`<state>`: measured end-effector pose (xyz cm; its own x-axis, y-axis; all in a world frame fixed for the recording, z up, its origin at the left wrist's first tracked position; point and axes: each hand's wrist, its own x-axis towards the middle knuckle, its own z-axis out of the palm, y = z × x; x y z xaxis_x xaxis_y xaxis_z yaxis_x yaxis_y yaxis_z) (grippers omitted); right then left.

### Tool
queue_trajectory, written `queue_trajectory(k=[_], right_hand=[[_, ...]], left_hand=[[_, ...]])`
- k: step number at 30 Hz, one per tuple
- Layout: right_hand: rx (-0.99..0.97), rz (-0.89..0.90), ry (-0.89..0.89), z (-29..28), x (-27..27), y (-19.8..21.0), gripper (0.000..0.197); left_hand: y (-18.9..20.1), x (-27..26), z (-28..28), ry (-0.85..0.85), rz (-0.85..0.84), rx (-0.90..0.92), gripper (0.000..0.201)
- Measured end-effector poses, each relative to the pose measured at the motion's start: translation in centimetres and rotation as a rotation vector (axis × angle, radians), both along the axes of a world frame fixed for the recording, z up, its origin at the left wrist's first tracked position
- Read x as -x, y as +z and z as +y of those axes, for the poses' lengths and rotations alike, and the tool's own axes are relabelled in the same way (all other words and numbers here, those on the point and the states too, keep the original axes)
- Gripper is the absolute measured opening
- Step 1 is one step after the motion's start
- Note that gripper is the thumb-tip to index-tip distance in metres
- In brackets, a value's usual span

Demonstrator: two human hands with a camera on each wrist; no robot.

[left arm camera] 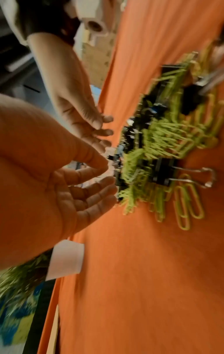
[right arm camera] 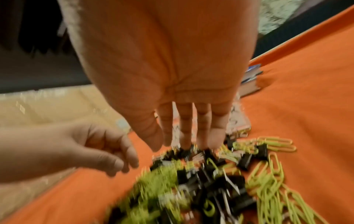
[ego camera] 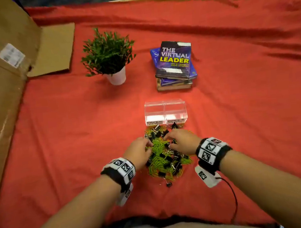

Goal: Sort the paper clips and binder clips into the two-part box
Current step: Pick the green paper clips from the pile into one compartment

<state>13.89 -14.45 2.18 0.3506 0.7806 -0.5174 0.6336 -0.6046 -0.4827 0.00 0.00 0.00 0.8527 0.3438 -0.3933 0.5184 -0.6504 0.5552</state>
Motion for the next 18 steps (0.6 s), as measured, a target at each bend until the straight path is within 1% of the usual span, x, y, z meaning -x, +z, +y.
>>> queue_trajectory(k=[2,5,7,11,12,14,16,18], right_hand=[[0.033,-0.068,0.037,0.7,0.5,-1.1,0.037],[0.033,-0.163,0.07,0.8,1.3,-2.8,0.035],[0.021,-0.192,0.05,0.2,1.3,-3.7,0.031],[-0.002,-0.259,-0.049,-0.7,0.5,-4.2,0.024],[-0.019,-0.286,-0.063,-0.7,0.4,-4.1,0.024],[-0.068,-0.31,-0.067,-0.2,0.5,-4.0,0.028],[-0.111,-0.273,-0.021,0.7,1.0,-4.0,0.035],[-0.107,-0.227,0.047,1.6,1.7,-4.1,0.044]], left_hand=[[-0.8,-0.5,0.0,-0.043,0.035,-0.046,0.022],[-1.8,-0.7,-0.5,-0.047,0.04,-0.073,0.029],[-2.5,-0.6,-0.8,-0.055,0.044,-0.094,0.033],[-3.3,-0.5,-1.0,-0.069,0.049,-0.143,0.046],[-3.3,-0.6,-1.0,-0.07,0.048,-0.153,0.046],[-3.4,-0.8,-1.1,-0.067,0.039,-0.181,0.038],[-3.4,-1.0,-1.1,-0.055,0.025,-0.202,0.029],[-3.2,-1.2,-1.1,-0.042,0.019,-0.211,0.022]])
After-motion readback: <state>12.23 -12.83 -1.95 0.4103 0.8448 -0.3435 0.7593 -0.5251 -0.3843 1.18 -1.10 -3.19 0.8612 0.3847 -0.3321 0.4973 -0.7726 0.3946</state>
